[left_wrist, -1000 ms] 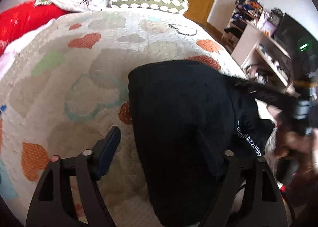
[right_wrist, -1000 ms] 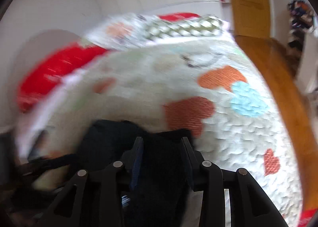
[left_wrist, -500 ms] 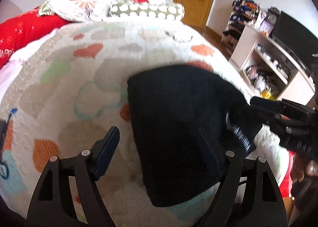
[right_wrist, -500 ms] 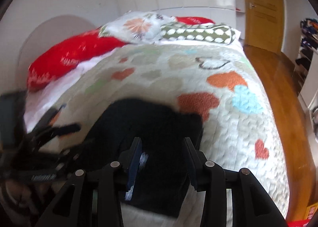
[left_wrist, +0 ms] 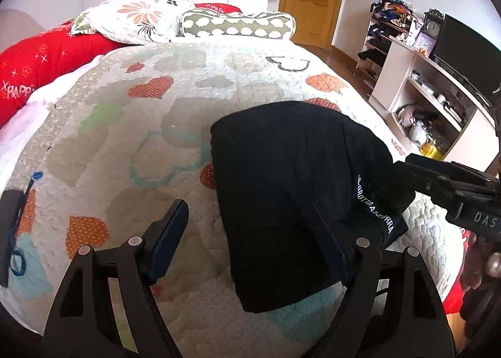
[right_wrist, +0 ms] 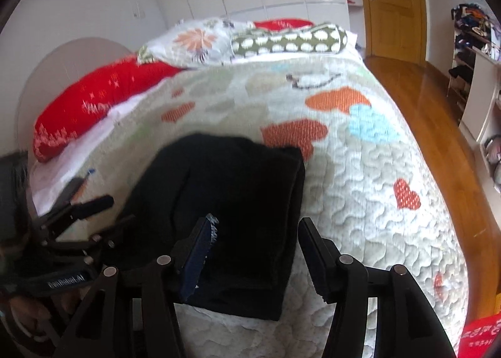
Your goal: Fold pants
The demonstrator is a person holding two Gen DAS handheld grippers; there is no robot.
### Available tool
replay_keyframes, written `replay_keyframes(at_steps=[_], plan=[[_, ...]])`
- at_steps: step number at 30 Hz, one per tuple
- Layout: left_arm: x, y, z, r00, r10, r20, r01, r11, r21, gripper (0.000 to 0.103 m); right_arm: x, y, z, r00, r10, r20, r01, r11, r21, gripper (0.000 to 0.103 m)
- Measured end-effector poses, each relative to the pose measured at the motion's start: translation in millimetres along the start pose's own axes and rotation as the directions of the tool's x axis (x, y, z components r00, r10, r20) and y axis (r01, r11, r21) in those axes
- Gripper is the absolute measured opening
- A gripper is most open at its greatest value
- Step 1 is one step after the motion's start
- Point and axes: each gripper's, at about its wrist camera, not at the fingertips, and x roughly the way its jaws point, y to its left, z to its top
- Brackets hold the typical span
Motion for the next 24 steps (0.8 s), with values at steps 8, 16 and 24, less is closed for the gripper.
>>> replay_keyframes(at_steps=[8, 16, 24], plan=[[-19, 9, 0, 0.998, 0.042, 0.043, -0.041, 0.999, -0.026, 0.08, 1, 16, 6, 1.0, 0.02, 0.011, -0.021, 1.0, 0.014, 0.055], [-32, 10, -1, 0.996, 0.059, 0.065, -0.056, 0.998, -0.04, 0.08, -9, 23, 5, 1.0, 0.012, 0.025, -0.012, 1.0, 0.004, 0.057], [-37, 8, -1, 0.995, 0.067, 0.079, -0.064, 0.997, -0.039, 0.08, -12, 22, 3, 1.0, 0.01, 0.024, -0.011, 1.0, 0.015, 0.057]])
